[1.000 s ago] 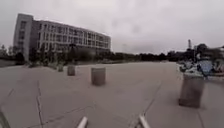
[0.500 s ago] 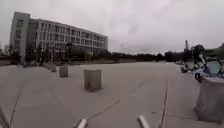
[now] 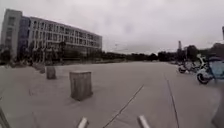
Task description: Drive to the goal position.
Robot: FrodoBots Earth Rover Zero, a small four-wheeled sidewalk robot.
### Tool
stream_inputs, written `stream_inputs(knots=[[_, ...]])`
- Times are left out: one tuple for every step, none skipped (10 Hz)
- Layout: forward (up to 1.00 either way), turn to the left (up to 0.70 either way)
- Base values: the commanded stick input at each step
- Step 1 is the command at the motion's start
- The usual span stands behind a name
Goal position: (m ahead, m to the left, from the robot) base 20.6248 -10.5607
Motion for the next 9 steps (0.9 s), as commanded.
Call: stream_inputs(knots=[[1.0, -0.39], [1.0, -0.39], [1.0, -0.39], [1.0, -0.39], [1.0, -0.39], [1.0, -0.39], [1.0, -0.21], [1.0, 0.0], [1.0, 0.0]])
